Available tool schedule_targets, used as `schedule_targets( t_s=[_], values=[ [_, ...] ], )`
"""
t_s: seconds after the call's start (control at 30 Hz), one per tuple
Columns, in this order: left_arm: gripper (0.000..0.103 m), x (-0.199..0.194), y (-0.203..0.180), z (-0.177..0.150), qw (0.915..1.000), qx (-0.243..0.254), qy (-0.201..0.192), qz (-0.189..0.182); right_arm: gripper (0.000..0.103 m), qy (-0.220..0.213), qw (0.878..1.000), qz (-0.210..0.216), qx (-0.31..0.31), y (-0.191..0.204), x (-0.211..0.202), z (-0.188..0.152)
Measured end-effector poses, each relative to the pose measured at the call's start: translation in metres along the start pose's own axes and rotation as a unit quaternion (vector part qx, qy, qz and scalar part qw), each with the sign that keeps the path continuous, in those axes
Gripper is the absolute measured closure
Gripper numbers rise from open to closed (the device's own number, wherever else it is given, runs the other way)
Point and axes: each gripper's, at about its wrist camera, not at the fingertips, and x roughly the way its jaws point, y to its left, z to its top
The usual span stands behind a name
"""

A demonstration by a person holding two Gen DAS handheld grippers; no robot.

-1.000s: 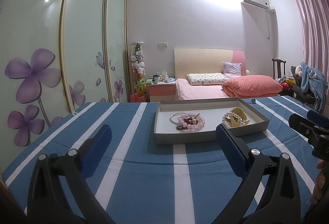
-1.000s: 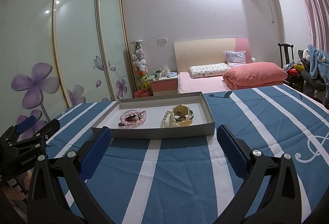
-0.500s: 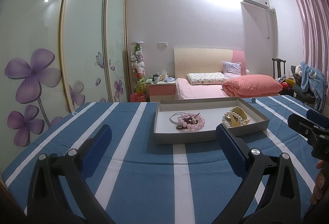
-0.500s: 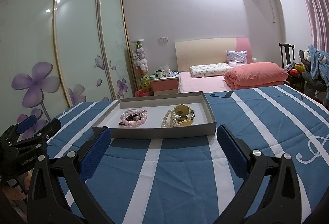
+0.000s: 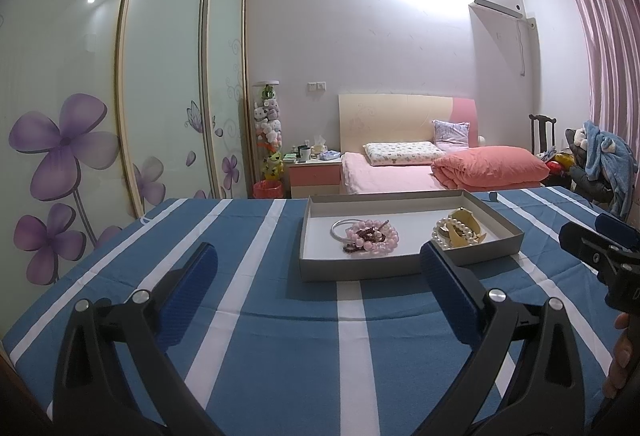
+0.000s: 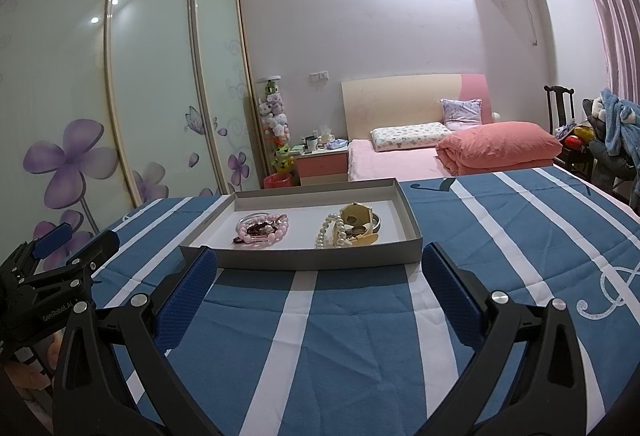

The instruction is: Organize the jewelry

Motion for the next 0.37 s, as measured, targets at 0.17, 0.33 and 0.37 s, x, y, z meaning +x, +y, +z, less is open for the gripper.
schedule_targets(
  t_s=[0.17,0.33,0.37],
  values=[
    [0.004,-0.0001,-0.0015,-0.0026,1.0,-0.003,0.0,0.002,0.002,0.0,1.0,0.0,0.0,-0.0013,-0.0001,0.0008],
    [0.004,0.0006,-0.0004,-0.0032,1.0,-0.009,0.004,0.001,0.002,0.0,1.0,0.0,0.0,-0.0006,-0.0005,0.0006],
    [0.004,0.0005,-0.0009,-0.0035,0.9999,-0.009,0.004,0.001,0.002,0.0,1.0,0.0,0.0,-0.0004,-0.0007,0.0003]
  ],
)
